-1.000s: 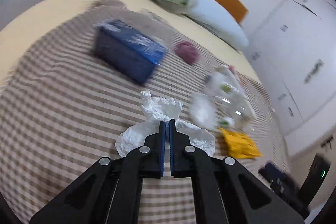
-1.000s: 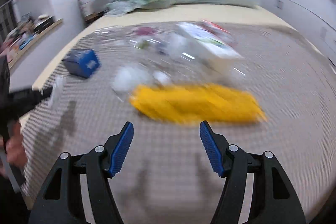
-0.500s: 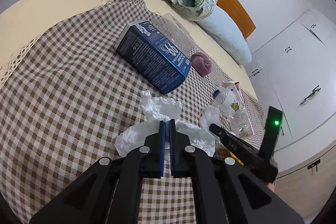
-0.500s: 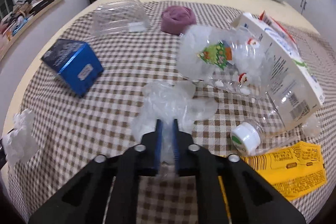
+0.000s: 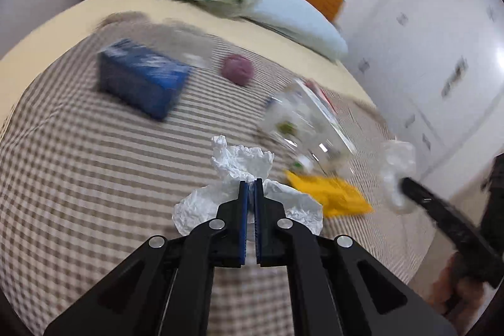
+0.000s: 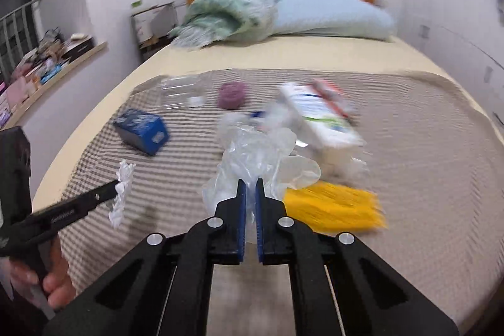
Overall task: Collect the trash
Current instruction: 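Carry the tissue and plastic bag toward the wastebasket with both tools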
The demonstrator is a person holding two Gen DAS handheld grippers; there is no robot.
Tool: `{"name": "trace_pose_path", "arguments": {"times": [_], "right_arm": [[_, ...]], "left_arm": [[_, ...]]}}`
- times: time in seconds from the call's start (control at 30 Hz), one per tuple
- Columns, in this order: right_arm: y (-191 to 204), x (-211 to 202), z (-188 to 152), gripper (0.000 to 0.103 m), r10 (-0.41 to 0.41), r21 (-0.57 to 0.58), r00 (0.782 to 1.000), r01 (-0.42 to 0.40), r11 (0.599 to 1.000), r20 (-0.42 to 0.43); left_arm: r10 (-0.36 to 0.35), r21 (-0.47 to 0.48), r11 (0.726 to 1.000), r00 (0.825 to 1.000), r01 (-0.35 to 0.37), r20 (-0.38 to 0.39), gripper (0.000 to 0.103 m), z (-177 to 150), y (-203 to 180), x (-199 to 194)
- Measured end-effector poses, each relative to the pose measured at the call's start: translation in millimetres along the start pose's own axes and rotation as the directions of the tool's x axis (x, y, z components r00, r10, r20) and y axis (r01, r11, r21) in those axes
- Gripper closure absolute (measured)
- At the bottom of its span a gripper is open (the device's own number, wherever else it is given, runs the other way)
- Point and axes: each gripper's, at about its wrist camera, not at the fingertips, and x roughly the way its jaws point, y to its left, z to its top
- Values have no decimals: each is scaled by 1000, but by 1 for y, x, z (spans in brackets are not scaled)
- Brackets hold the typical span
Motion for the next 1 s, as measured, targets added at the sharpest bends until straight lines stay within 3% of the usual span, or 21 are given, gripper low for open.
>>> {"name": "trace_pose_path", "arguments": {"times": [0.13, 0.27, 0.37, 0.47, 0.6, 0.7, 0.73, 0.87, 1.0], "right_arm": [[-77, -65, -49, 98, -113, 85, 994, 113, 990, -3], [-146, -129, -108, 98, -195, 172, 981, 196, 965, -22], [-189, -168, -157, 98, -228, 239, 972, 234, 942, -52], [-217, -192, -219, 98, -242, 290, 963, 267, 919, -119], [-246, -205, -317, 98, -214, 391, 950, 291, 873, -229], [-261, -207, -383, 98, -180, 455, 933, 313, 833, -311], [-265, -205, -404, 98, -160, 471, 927, 315, 824, -339], [-278, -195, -461, 98, -118, 493, 898, 338, 802, -423], [-297, -175, -489, 97, -90, 524, 884, 351, 776, -459]], "left_arm": [[3, 128, 992, 1000, -1, -8, 102, -22, -64, -7], [-77, 224, 971, 996, 85, -48, 102, -63, -135, -27], [-110, 320, 937, 988, 140, -111, 102, -115, -195, -37], [-149, 363, 904, 963, 224, -222, 102, -174, -244, -33], [-110, 419, 858, 904, 296, -413, 102, -265, -297, -1], [-58, 429, 843, 847, 325, -528, 102, -318, -323, 25], [-45, 437, 837, 837, 330, -546, 102, -329, -329, 31], [17, 490, 809, 819, 325, -573, 102, -365, -352, 53], [45, 522, 784, 808, 335, -587, 102, -389, -368, 71]]}}
